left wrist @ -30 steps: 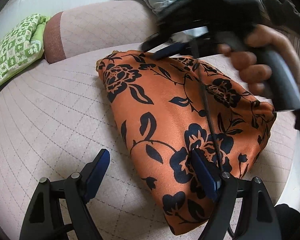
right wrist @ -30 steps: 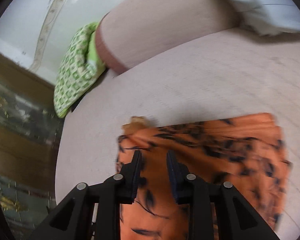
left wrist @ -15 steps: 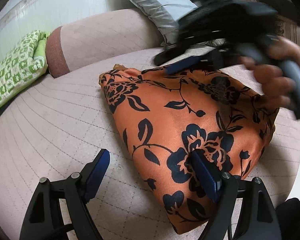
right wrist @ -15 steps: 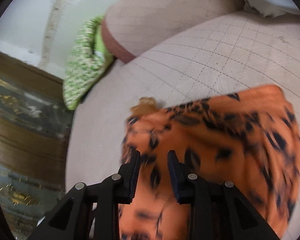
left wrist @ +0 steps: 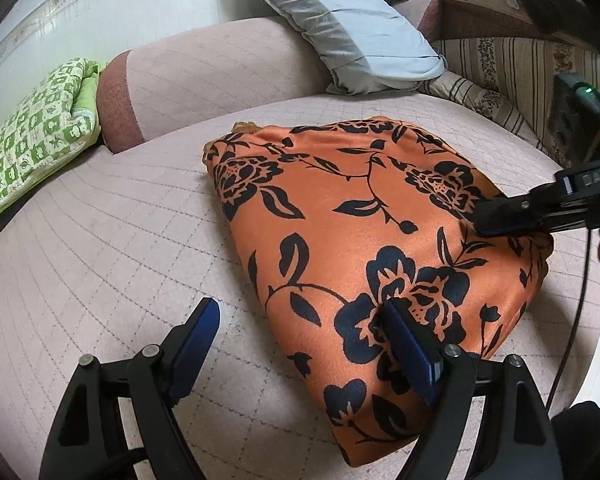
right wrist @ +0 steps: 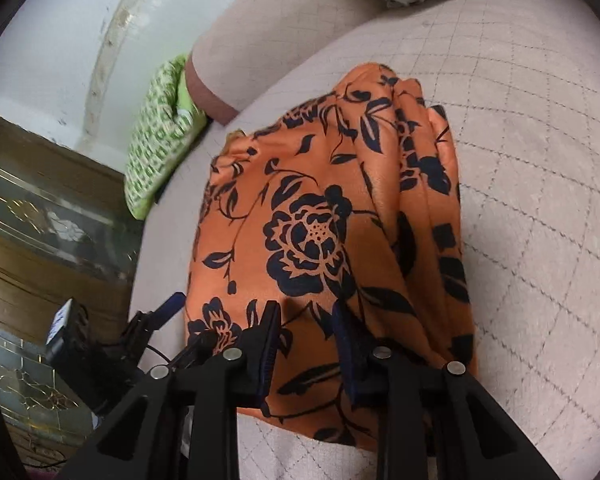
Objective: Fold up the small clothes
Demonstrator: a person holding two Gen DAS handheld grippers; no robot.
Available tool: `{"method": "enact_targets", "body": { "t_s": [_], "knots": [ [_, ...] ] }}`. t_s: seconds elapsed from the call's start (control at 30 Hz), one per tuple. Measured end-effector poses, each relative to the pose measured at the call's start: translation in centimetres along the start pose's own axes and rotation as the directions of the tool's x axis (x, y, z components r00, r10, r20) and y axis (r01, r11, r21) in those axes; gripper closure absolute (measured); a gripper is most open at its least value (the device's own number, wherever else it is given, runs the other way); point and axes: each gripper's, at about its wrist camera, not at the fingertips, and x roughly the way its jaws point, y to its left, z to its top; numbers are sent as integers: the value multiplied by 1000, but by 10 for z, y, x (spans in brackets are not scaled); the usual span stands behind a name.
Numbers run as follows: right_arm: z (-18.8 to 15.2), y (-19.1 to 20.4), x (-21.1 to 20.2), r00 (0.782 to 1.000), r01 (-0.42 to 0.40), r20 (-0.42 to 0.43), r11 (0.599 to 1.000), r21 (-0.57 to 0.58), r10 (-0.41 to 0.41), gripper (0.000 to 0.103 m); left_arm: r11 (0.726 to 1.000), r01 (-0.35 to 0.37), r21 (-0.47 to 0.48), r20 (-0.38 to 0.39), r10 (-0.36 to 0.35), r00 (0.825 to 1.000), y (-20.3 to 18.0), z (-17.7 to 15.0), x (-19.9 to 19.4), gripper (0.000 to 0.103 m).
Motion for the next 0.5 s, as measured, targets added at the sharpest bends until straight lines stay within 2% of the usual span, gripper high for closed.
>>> {"method": "enact_targets", "body": {
  "t_s": [0.2, 0.3, 0.33, 0.4, 0.5],
  "knots": [
    [-8, 3, -33, 999, -7, 37, 999, -48, 9, 73, 1000, -10, -12, -2, 10, 1000, 0, 3, 1, 19],
    [-13, -11, -26, 1000, 19, -1, 999, -26, -19, 72, 1000, -13, -8, -3, 13, 1000, -2, 4, 3, 19],
    [-14, -15, -22, 1000, 2, -5, 1000, -18, -2, 72, 1000, -16, -8, -3, 16, 1000, -2, 4, 3, 19],
    [-19, -20, -24, 999, -27, 21, 1000, -16, 27, 72, 1000, -17, -9, -2, 17, 1000, -2, 4, 4, 19],
    [-21, -17, -22, 1000, -8, 23, 999, -40, 9, 72, 1000, -16, -23, -9, 15, 1000, 0, 4, 6, 18]
  ]
}}
